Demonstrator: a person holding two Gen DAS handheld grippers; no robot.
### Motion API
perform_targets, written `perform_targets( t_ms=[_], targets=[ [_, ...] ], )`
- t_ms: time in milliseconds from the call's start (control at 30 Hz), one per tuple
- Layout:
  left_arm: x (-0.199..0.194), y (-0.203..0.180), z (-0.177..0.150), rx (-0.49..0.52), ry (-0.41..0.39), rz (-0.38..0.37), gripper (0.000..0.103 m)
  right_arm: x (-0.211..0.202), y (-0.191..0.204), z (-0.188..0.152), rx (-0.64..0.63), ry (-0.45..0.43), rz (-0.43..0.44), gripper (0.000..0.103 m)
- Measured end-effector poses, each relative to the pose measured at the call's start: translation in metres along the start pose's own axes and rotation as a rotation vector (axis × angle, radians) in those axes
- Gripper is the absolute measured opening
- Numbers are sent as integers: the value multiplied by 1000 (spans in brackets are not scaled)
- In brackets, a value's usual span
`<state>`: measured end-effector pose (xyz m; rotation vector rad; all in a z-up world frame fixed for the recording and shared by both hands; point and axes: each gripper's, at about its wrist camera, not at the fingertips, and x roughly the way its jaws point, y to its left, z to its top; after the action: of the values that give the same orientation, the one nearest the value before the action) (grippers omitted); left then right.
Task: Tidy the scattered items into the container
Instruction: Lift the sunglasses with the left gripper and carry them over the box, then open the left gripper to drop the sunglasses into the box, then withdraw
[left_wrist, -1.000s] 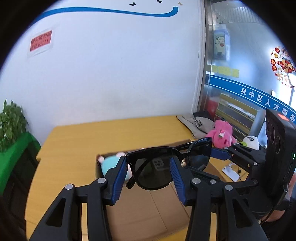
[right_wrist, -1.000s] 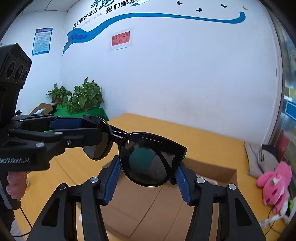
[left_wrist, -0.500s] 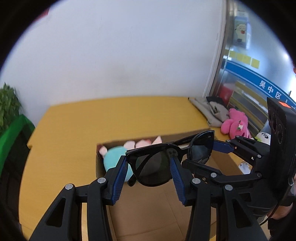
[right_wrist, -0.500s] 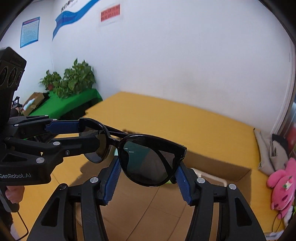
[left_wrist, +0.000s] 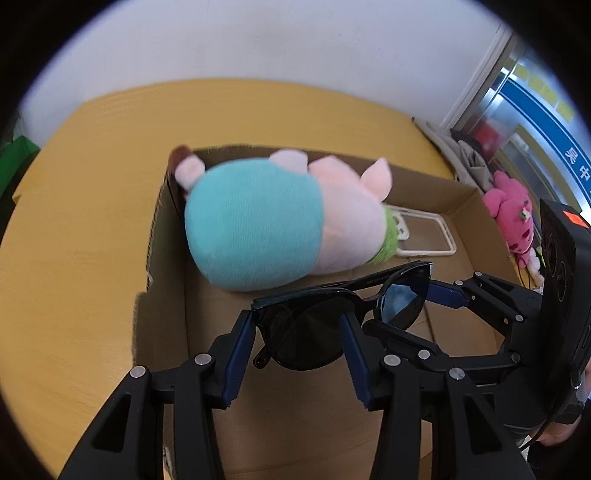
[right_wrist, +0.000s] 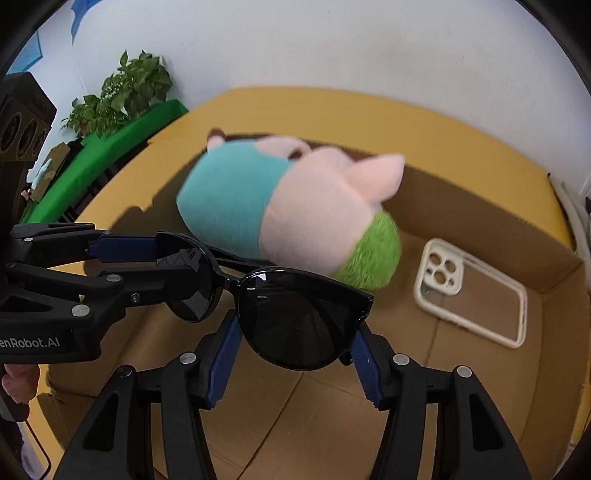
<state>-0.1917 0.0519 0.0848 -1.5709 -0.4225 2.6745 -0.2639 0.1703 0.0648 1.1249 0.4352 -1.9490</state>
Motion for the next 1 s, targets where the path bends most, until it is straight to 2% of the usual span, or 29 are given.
perform_targets(
  t_ms=[133,200,233,333,467,533,633,667,700,733,767,867,967,1000],
  targets=[
    [12,2,-1,-10,40,27,47,15,-4,-2,34,44,11,62],
    [18,2,0,-4,60,70,46,20,-4,-3,47,64,28,62],
    [23,2,0,1,76,83,40,21,-2,-4,50,69,45,61],
    [31,-2,1,7,89,70,35,28,10,-4,36,91,52,56],
    [35,-3,0,25,95,119,35,34,8,-7,71,101,57,55],
    [36,-1,0,33,99,122,39,34,8,-10,70,103,58,55],
    [35,2,-1,18,100,123,40,32,7,-12,72,110,67,58],
    [35,3,-1,17,98,131,40,32,8,-12,71,112,63,66],
    [33,3,-3,19,93,141,39,29,8,-13,68,109,54,73],
    [30,3,-4,21,87,141,39,26,9,-14,68,102,47,86],
    [26,3,-6,23,78,134,39,22,8,-14,71,97,43,94],
    [1,-3,-13,49,21,162,39,2,-1,-19,120,69,61,95],
    [-43,-17,-26,100,-99,204,43,-38,-13,-33,184,-23,91,96],
    [-62,-23,-35,116,-155,206,49,-57,-16,-41,195,-72,77,96]
  ],
)
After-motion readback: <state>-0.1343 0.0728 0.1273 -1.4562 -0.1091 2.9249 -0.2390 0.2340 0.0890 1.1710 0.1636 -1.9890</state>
